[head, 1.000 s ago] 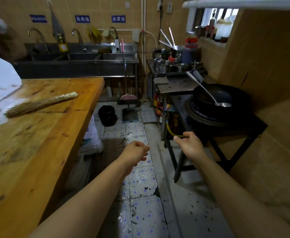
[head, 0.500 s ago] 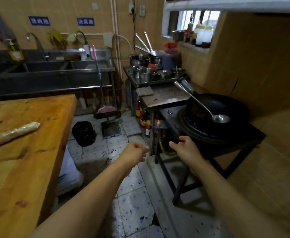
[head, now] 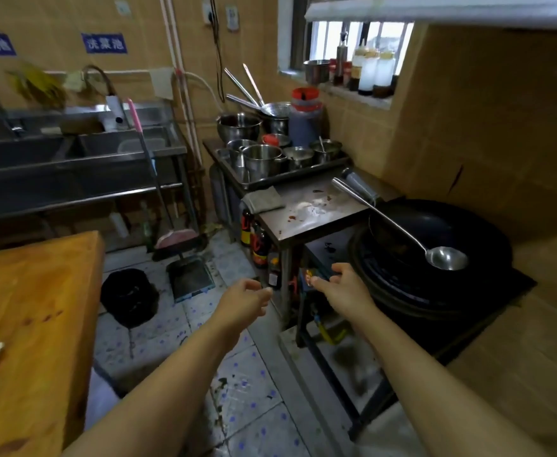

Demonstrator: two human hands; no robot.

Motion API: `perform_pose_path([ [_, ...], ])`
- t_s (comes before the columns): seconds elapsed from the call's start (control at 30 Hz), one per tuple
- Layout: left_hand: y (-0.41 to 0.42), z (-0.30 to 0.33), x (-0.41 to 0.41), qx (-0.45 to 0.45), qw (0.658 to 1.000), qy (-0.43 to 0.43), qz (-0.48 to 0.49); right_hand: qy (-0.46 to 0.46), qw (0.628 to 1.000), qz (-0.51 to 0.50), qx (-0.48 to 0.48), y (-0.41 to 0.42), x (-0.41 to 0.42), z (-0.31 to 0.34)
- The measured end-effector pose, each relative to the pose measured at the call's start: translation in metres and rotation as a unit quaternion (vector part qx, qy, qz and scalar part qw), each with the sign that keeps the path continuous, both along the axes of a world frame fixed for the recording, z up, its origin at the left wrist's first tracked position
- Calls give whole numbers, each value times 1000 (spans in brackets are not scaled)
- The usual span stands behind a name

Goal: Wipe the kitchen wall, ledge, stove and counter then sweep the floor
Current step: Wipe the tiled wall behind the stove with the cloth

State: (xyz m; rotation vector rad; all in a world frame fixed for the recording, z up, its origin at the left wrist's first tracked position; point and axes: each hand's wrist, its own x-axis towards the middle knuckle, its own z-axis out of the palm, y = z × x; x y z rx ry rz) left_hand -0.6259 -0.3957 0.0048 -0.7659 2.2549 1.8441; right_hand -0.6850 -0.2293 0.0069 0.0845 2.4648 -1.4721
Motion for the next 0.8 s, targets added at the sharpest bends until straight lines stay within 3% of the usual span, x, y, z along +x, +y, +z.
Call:
perform_pose_path([
  [0.4, -48, -11, -159, -3, 998, 1, 68, 3, 999, 50, -2, -63, -178, -18],
  [0.8, -124, -59, -314, 1, 998, -11, 57, -13, 999, 39, 22, -136, -318, -54],
])
